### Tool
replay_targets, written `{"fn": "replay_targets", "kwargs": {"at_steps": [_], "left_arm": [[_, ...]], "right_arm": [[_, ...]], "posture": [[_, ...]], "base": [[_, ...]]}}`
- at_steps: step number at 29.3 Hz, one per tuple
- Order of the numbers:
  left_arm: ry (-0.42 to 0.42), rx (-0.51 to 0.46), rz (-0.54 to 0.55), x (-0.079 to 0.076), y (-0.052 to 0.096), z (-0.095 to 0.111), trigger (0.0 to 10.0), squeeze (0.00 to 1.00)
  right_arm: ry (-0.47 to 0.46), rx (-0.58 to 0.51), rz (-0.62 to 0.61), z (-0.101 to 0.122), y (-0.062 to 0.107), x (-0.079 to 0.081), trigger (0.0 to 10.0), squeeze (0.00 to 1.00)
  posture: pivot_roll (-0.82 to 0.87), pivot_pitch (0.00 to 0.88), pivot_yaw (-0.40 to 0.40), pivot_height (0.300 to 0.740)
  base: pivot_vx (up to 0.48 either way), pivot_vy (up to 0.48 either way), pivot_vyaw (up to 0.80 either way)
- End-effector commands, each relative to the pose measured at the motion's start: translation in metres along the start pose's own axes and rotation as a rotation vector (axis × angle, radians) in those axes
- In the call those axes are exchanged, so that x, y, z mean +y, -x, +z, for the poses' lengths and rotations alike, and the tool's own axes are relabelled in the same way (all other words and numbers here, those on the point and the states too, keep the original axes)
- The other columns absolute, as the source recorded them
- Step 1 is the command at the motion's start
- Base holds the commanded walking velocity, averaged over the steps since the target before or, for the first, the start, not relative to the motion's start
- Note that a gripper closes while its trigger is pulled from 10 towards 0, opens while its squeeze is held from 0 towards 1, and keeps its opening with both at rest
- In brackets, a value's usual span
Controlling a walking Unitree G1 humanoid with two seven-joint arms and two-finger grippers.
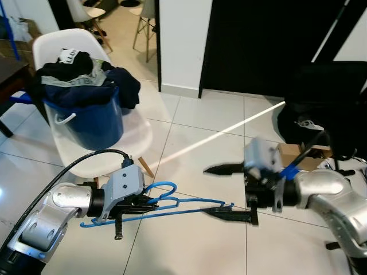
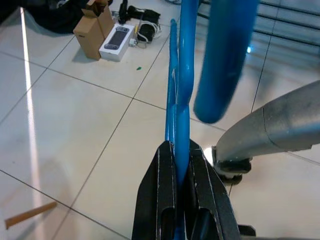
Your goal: Hang hanger
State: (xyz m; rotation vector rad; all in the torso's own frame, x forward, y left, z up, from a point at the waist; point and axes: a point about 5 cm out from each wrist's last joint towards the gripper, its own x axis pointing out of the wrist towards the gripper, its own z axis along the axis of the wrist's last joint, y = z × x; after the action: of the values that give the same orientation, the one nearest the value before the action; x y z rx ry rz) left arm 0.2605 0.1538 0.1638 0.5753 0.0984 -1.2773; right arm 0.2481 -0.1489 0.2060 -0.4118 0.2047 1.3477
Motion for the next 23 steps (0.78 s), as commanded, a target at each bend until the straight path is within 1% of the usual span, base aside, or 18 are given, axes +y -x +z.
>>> {"fn": "replay_targets", "kwargs": {"at_steps": [1,2,3,4,5,7,9,13,14,15,16,17,18,19,21,22,23], "left_arm": [[-0.038,0.015,-0.006,-0.001,-0.003,0.006,10.0,0.00],[-0.038,0.015,-0.006,-0.001,-0.003,0.006,10.0,0.00],[-0.058,0.008,0.003,0.001,-0.005,0.010,10.0,0.00],[-0.058,0.008,0.003,0.001,-0.005,0.010,10.0,0.00],[-0.070,0.003,0.006,0.002,-0.007,0.014,10.0,0.00],[-0.070,0.003,0.006,0.002,-0.007,0.014,10.0,0.00],[-0.090,-0.004,-0.009,0.000,-0.010,0.019,10.0,0.00],[-0.095,-0.022,-0.024,-0.005,-0.014,0.025,10.0,0.00],[-0.096,-0.025,-0.025,-0.005,-0.015,0.026,10.0,0.00],[-0.098,-0.026,-0.024,-0.005,-0.016,0.027,10.0,0.00],[-0.099,-0.027,-0.022,-0.006,-0.017,0.027,10.0,0.00],[-0.099,-0.028,-0.021,-0.006,-0.017,0.027,10.0,0.00],[-0.099,-0.028,-0.021,-0.006,-0.017,0.027,10.0,0.00],[-0.100,-0.029,-0.019,-0.005,-0.018,0.028,10.0,0.00],[-0.105,-0.034,-0.019,-0.005,-0.019,0.030,10.0,0.00],[-0.105,-0.034,-0.019,-0.005,-0.019,0.030,10.0,0.00],[-0.106,-0.036,-0.018,-0.005,-0.020,0.031,10.0,0.00]], "right_arm": [[0.025,0.054,-0.025,-0.002,-0.006,-0.003,10.0,0.00],[0.025,0.054,-0.025,-0.002,-0.006,-0.003,10.0,0.00],[0.032,0.059,-0.048,-0.001,-0.011,-0.007,10.0,0.00],[0.032,0.059,-0.048,-0.001,-0.011,-0.007,10.0,0.00],[0.033,0.055,-0.064,0.001,-0.016,-0.010,10.0,0.00],[0.033,0.055,-0.064,0.001,-0.016,-0.010,10.0,0.00],[0.024,0.041,-0.073,0.005,-0.022,-0.011,10.0,0.00],[0.027,0.045,-0.076,0.007,-0.026,-0.012,10.0,0.00],[0.030,0.048,-0.074,0.007,-0.027,-0.011,9.6,0.00],[0.034,0.053,-0.072,0.007,-0.028,-0.011,9.6,0.00],[0.033,0.057,-0.063,0.007,-0.030,-0.010,7.7,0.00],[0.033,0.060,-0.056,0.007,-0.031,-0.009,5.5,0.00],[0.033,0.060,-0.056,0.007,-0.031,-0.009,5.5,0.00],[0.033,0.062,-0.038,0.007,-0.033,-0.006,5.0,0.00],[0.036,0.073,-0.010,0.006,-0.037,-0.001,8.3,0.00],[0.036,0.073,-0.010,0.006,-0.037,-0.001,8.3,0.00],[0.031,0.083,0.003,0.005,-0.039,0.001,10.0,0.00]], "posture": [[0.01,0.114,-0.001,0.740],[0.01,0.114,-0.001,0.740],[0.01,0.111,-0.004,0.740],[0.01,0.111,-0.004,0.740],[0.01,0.110,-0.007,0.740],[0.01,0.110,-0.007,0.740],[0.01,0.113,-0.008,0.740],[0.00,0.116,-0.007,0.740],[0.00,0.117,-0.008,0.740],[0.00,0.117,-0.008,0.740],[0.00,0.118,-0.008,0.740],[0.00,0.118,-0.008,0.740],[0.00,0.118,-0.008,0.740],[0.00,0.118,-0.007,0.740],[0.00,0.119,-0.006,0.740],[0.00,0.119,-0.006,0.740],[0.00,0.119,-0.006,0.740]], "base": [[0.000,0.000,0.00],[0.000,0.000,0.00],[0.000,0.000,0.00],[0.000,0.000,0.00],[0.000,0.000,0.00],[0.000,0.000,0.00],[0.000,0.000,0.00],[0.000,0.000,0.00],[0.000,0.000,0.00],[0.000,0.000,0.00],[0.000,0.000,0.00],[0.000,0.000,0.00],[0.000,0.000,0.00],[0.000,0.000,0.00],[0.000,0.000,0.00],[0.000,0.000,0.00],[0.000,0.000,0.00]]}}
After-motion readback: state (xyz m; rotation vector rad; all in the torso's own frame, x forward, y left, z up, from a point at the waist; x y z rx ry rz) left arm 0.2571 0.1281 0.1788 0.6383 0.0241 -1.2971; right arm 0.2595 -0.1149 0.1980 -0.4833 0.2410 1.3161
